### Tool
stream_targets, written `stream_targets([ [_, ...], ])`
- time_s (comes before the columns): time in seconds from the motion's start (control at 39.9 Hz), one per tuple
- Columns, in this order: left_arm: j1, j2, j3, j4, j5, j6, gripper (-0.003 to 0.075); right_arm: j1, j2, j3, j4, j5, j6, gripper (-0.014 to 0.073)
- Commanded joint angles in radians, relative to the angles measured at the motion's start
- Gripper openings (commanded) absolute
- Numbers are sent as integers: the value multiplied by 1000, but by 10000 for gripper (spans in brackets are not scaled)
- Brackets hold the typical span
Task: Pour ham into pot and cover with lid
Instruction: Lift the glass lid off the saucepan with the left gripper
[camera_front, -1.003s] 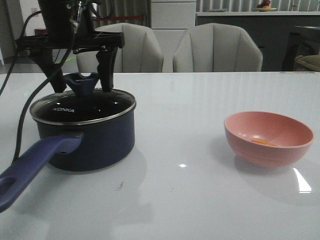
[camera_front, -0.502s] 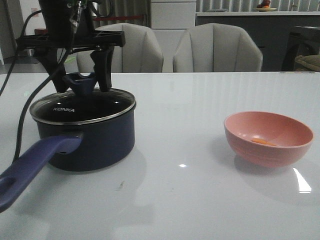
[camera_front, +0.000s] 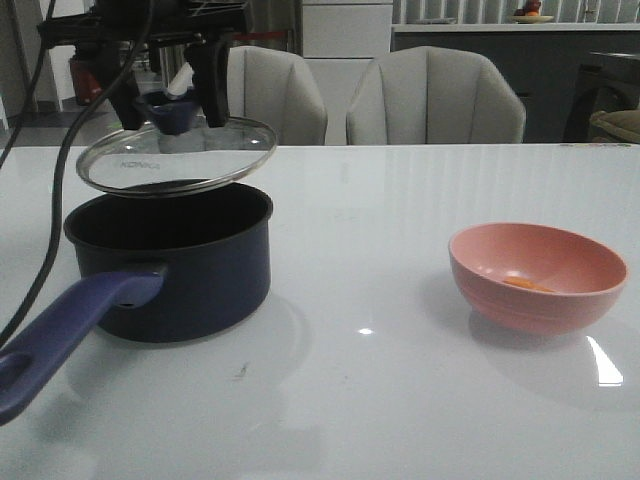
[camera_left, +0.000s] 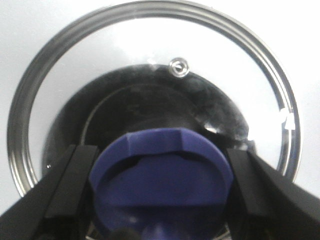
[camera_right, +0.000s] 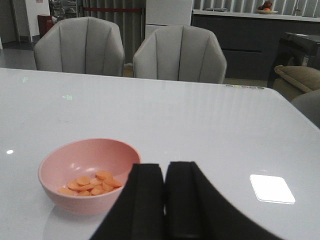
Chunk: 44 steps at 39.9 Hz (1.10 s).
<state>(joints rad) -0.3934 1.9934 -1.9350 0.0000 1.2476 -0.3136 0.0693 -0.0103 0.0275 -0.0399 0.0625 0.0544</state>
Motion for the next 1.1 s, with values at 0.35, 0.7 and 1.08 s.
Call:
stream_targets([
  [0.35, 288, -219, 109, 49, 21, 147, 260, 3, -20, -5, 0, -80, -8, 146],
  [0.7, 484, -251, 427, 10, -138, 218, 260, 3, -20, -5, 0, -70, -8, 146],
  [1.08, 496, -199, 605, -42, -322, 258, 260, 3, -20, -5, 0, -68, -8, 146],
])
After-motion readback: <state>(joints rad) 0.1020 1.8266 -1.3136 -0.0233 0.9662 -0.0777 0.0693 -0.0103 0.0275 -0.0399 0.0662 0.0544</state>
